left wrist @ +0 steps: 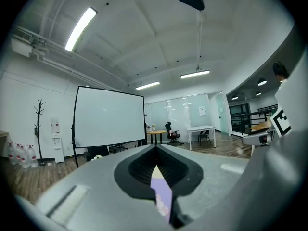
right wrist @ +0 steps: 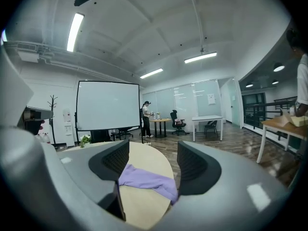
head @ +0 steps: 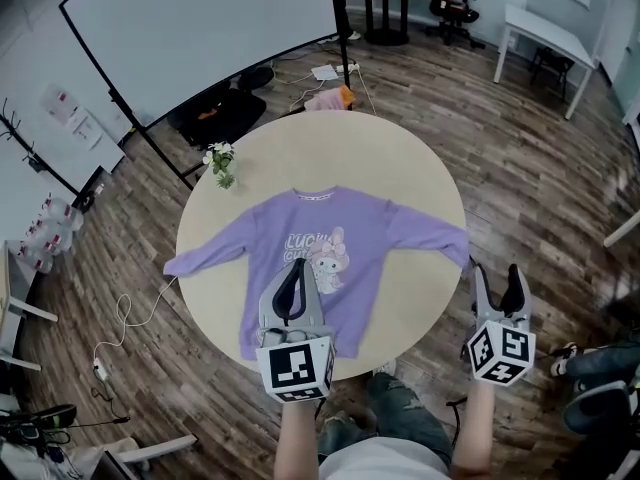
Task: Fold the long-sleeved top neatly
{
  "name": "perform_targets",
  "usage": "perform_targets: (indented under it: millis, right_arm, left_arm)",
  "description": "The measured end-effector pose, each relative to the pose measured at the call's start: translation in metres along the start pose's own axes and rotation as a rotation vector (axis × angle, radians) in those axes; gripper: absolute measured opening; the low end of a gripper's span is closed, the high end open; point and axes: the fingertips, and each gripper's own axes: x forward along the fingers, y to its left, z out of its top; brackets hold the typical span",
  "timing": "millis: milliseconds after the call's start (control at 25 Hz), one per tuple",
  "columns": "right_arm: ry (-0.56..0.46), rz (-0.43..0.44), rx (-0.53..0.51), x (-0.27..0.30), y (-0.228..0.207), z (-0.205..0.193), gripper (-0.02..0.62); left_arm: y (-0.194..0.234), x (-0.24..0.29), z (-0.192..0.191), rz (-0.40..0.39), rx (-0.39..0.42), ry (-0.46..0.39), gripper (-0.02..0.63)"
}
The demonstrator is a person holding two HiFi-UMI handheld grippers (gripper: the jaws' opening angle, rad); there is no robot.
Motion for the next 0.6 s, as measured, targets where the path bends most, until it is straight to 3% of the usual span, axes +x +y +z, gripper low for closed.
perform_targets:
  millis: [600]
  right_arm:
    - [0.143,-0.033,0.024,0.09,-0.05,-0.051,0.316]
  left_arm:
    - [-0.041,0.104,-0.038,-0.044,-0.005,0.105,0.0]
